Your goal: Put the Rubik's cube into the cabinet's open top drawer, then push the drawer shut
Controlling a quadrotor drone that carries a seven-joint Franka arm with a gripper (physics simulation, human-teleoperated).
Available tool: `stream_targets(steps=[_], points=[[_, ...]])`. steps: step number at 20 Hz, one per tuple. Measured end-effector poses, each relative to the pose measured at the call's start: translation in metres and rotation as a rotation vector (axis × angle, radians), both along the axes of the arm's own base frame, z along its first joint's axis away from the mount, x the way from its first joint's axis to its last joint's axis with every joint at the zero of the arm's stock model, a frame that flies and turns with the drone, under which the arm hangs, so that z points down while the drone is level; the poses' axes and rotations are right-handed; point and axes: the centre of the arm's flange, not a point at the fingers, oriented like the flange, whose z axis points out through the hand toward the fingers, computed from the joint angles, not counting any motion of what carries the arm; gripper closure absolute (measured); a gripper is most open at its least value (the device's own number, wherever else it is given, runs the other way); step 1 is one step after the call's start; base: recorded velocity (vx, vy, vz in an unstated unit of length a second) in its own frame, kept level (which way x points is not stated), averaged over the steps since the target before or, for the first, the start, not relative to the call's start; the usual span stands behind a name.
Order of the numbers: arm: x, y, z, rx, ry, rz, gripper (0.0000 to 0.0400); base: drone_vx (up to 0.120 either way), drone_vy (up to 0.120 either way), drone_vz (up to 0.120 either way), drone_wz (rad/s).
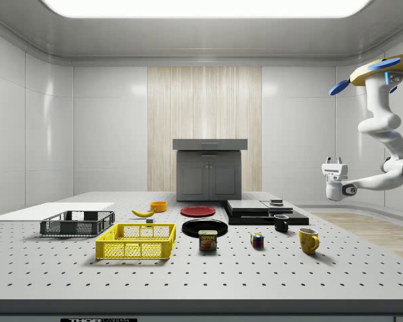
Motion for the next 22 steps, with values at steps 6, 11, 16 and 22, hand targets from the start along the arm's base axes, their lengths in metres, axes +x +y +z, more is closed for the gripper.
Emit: stream_targets(steps=[6,11,16,22], points=[[0.001,0.000,0.014,0.000,-0.005,0.000,0.0000,0.000,0.000,0.000,0.000],[0.001,0.000,0.017,0.000,-0.009,0.000,0.0000,0.000,0.000,0.000,0.000],[0.001,0.000,0.018,0.000,-0.012,0.000,0.0000,0.000,0.000,0.000,0.000],[0.000,0.000,0.019,-0.001,-0.017,0.000,0.0000,0.000,0.000,0.000,0.000]])
